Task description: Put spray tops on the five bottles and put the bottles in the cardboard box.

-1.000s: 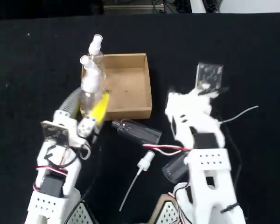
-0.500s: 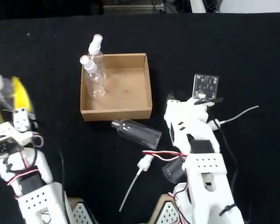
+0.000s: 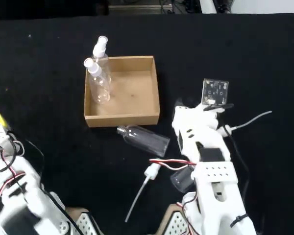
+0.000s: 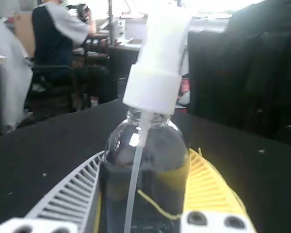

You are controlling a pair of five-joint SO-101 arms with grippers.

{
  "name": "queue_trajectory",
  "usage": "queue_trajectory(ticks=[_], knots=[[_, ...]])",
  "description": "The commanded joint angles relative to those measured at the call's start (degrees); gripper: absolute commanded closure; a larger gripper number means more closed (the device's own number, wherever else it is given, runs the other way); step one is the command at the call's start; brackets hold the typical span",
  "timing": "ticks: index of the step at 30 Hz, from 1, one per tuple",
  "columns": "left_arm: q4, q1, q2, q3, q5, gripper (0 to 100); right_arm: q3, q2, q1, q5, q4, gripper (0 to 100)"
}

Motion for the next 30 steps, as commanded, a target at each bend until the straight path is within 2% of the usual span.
queue_trajectory(ticks=[1, 4, 10, 16, 21, 30], knots=[[-15.82, -3.56, 15.74, -5.23, -0.44, 97, -0.40, -1.98, 0.88, 0.09, -1.67, 92.4], [-24.88, -5.23, 24.97, -7.08, -0.44, 97, -0.40, -1.98, 0.88, 0.09, -1.67, 92.4], [-33.76, -8.13, 41.76, -13.76, -0.18, 97, -0.40, -1.98, 0.88, 0.09, -1.67, 92.4], [-35.60, -10.77, 52.84, -19.03, 0.00, 97, -0.57, -1.98, 0.88, 0.09, -1.67, 92.4], [-35.60, -11.03, 55.03, -20.35, -0.18, 96, -0.66, -1.98, 0.88, 0.09, -1.67, 92.4], [-35.60, -10.86, 55.56, -20.26, 0.09, 71, -0.66, -1.98, 0.88, 0.09, -1.67, 92.4]])
